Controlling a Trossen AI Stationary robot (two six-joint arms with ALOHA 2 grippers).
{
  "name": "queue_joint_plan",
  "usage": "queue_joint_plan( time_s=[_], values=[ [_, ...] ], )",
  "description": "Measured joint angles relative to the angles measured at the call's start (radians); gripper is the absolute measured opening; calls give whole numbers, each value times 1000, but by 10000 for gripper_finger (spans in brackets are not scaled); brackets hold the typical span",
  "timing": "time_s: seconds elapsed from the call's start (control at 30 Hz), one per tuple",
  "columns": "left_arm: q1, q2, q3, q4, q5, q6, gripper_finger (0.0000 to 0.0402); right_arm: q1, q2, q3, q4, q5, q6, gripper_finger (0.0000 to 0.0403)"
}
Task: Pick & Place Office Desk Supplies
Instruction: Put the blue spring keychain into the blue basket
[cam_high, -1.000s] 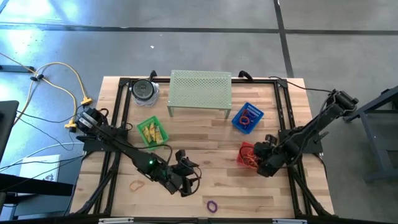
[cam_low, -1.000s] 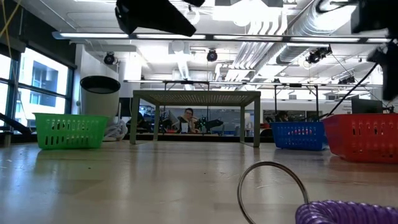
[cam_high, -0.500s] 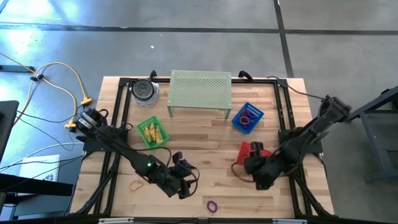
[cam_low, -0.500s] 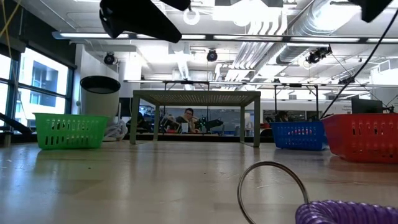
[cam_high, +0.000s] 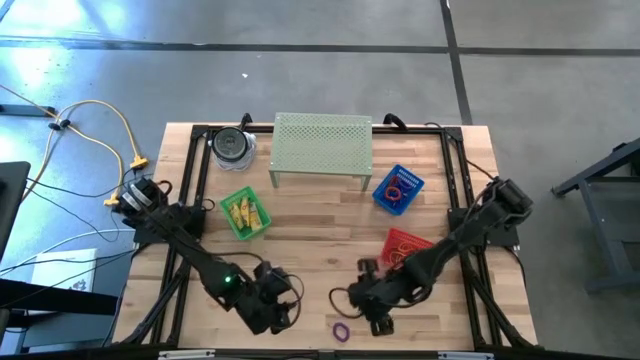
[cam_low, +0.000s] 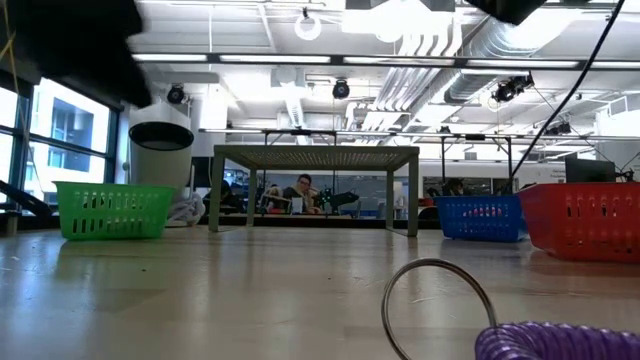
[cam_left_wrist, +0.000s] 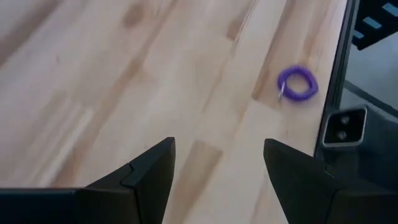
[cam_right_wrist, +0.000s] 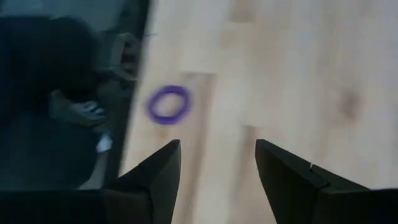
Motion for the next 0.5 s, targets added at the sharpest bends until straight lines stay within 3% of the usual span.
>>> queue_joint_plan(
  time_s=[0.13,0.3,0.5],
  values=[
    [-47,0,0,-27,10,-101,239,-3,60,0,77,-70,-90,196],
    [-93,0,0,-27,-14,-116,239,-8,118,-3,118,-52,-169,195],
    [-111,0,0,-26,-27,-128,239,-5,127,0,285,-143,-186,177]
  ],
)
